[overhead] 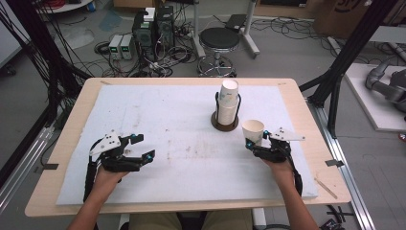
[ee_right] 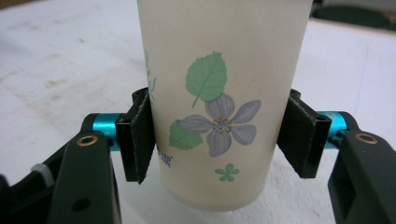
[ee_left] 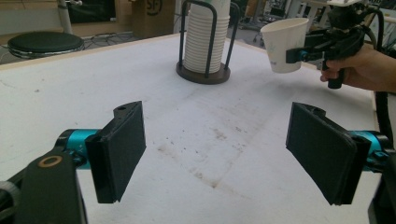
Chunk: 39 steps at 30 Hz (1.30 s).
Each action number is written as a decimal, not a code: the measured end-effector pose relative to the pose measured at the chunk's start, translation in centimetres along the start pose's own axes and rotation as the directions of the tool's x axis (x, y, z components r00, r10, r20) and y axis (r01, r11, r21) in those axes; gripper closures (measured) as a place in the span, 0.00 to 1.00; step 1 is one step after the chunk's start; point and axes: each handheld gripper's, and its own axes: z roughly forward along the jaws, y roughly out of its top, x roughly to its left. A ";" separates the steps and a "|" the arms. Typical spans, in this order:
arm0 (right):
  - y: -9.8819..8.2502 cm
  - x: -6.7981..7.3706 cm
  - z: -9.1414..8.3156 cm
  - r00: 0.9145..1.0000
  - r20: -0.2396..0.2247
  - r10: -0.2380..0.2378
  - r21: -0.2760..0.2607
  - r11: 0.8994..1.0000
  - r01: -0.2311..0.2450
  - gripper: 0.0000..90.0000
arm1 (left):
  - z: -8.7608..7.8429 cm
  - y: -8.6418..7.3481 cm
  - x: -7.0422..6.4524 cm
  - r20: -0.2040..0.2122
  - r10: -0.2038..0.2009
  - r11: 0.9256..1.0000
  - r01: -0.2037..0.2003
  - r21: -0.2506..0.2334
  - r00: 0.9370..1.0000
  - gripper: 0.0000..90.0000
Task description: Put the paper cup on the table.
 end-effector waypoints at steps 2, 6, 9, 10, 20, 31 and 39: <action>-0.1 -0.1 0.4 1.000 0.014 0.011 0.039 0.999 -0.012 0.40 | 0.0 0.0 0.0 0.000 -0.001 1.000 0.001 0.002 1.000 0.22; -0.3 -0.3 1.0 0.999 0.033 0.025 0.101 0.994 -0.028 0.40 | 0.0 -0.1 0.0 -0.001 -0.001 1.000 0.001 0.006 1.000 0.22; -0.3 -0.4 1.1 0.999 0.035 0.022 0.127 0.992 -0.027 0.40 | 0.0 -0.1 0.1 -0.004 -0.002 1.000 0.002 0.007 1.000 0.22; -0.3 -0.4 1.0 0.999 0.036 0.026 0.132 0.991 -0.031 0.40 | 0.0 -0.1 0.1 -0.004 -0.004 1.000 0.004 0.007 1.000 0.22; -0.9 -0.3 -0.6 0.999 0.029 -0.019 0.204 0.979 0.013 0.40 | -0.2 -0.3 0.3 -0.007 -0.018 1.000 0.019 0.014 1.000 0.22; -1.4 -0.6 -1.0 1.000 0.018 -0.002 0.210 0.978 -0.002 0.23 | -0.1 -0.3 0.3 -0.006 -0.018 1.000 0.018 0.016 1.000 0.22; -1.1 -0.2 -3.3 1.000 0.001 0.003 0.190 0.982 -0.003 0.23 | -0.3 -0.3 0.3 -0.010 -0.025 1.000 0.025 0.011 1.000 0.22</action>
